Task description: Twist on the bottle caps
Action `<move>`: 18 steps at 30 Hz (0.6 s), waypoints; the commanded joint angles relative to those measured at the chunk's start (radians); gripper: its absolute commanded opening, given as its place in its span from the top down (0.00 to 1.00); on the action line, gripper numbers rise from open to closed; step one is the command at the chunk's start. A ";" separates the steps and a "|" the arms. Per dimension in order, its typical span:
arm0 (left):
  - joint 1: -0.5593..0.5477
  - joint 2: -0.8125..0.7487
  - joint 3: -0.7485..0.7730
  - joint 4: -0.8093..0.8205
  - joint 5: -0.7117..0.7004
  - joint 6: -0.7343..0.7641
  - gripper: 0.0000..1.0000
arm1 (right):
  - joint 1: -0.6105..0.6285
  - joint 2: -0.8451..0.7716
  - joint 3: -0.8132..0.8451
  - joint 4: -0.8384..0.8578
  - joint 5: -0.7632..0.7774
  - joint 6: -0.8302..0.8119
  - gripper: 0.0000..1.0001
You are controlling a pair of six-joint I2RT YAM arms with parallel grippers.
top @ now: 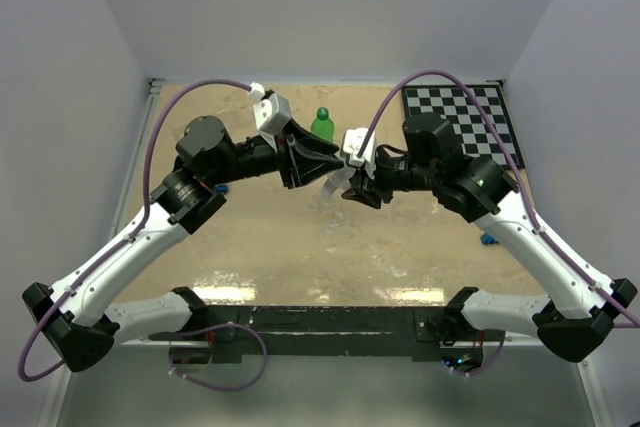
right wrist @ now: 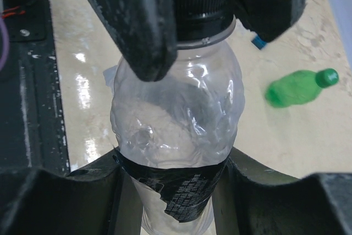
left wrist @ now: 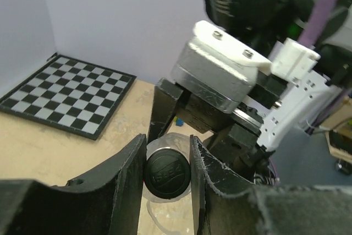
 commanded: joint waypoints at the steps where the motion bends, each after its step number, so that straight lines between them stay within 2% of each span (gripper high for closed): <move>1: -0.001 0.007 0.054 -0.003 0.258 0.165 1.00 | 0.010 -0.017 0.049 -0.018 -0.263 -0.062 1.00; 3: -0.001 0.013 0.057 -0.009 0.286 0.166 1.00 | 0.008 -0.019 0.043 -0.012 -0.269 -0.063 1.00; 6: -0.001 0.009 0.059 -0.019 0.252 0.154 1.00 | 0.008 -0.025 0.027 0.014 -0.239 -0.040 1.00; 7: -0.001 0.001 0.059 -0.018 0.223 0.145 0.92 | 0.008 -0.026 0.023 0.020 -0.214 -0.033 1.00; 9: -0.003 -0.022 0.056 -0.013 0.140 0.122 0.57 | 0.008 -0.023 0.016 0.025 -0.168 -0.022 1.00; 10: -0.001 -0.036 0.053 -0.007 0.096 0.111 0.45 | 0.008 -0.019 0.013 0.024 -0.150 -0.019 1.00; 12: -0.001 -0.062 0.042 0.016 -0.031 0.056 0.32 | 0.008 -0.017 0.004 0.027 -0.108 -0.011 1.00; 14: -0.001 -0.082 0.025 0.034 -0.131 0.007 0.28 | 0.008 -0.019 -0.010 0.039 -0.073 0.001 1.00; 18: -0.004 -0.085 0.023 -0.004 -0.265 -0.104 0.28 | 0.008 -0.028 -0.033 0.080 -0.024 0.029 1.00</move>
